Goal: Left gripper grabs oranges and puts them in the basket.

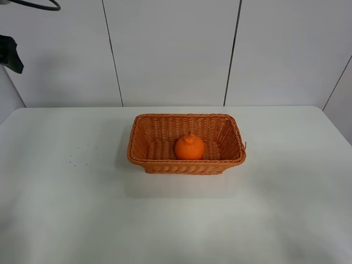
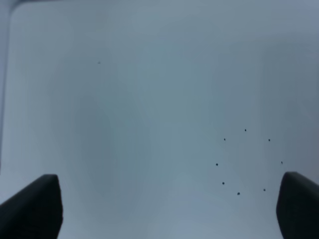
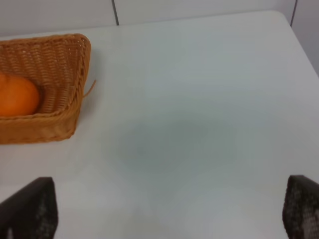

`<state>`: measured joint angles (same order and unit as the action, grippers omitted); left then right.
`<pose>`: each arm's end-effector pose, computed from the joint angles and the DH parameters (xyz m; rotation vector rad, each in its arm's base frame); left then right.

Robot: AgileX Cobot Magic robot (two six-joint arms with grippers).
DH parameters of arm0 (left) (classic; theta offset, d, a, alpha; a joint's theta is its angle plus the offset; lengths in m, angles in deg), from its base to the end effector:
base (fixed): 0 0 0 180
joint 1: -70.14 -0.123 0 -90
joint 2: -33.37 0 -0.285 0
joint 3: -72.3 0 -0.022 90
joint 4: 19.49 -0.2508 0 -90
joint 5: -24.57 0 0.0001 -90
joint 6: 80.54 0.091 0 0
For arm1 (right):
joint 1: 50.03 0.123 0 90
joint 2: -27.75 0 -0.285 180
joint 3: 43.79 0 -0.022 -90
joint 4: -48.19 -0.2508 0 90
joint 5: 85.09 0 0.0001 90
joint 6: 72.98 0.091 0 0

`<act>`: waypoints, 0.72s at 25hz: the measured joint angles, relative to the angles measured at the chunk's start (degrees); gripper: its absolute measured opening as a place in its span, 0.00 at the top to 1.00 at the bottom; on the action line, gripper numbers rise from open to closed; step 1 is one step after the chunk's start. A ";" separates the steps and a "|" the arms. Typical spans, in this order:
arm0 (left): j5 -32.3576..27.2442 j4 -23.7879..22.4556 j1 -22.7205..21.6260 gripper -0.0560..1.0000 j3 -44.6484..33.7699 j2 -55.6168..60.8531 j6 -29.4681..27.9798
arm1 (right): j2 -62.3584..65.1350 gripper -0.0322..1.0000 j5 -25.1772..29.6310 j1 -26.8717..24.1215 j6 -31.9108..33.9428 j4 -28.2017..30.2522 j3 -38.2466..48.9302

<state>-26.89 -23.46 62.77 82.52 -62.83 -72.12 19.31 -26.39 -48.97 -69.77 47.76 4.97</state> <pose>0.3374 0.0486 0.3789 0.0486 2.4064 0.2134 -0.0012 0.0006 0.2793 0.0378 2.0229 0.0561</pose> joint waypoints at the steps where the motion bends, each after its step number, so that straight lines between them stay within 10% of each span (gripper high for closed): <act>1: 0.58 0.00 0.00 0.04 -2.25 2.73 0.14 | 0.00 0.30 0.00 0.00 0.00 0.00 0.00; 18: 5.28 2.13 0.00 0.04 -40.56 50.03 -0.06 | 0.00 0.30 0.00 0.00 0.00 0.00 0.00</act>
<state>-21.61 -21.33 62.77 41.96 -12.80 -72.18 19.31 -26.39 -48.97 -69.77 47.76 4.97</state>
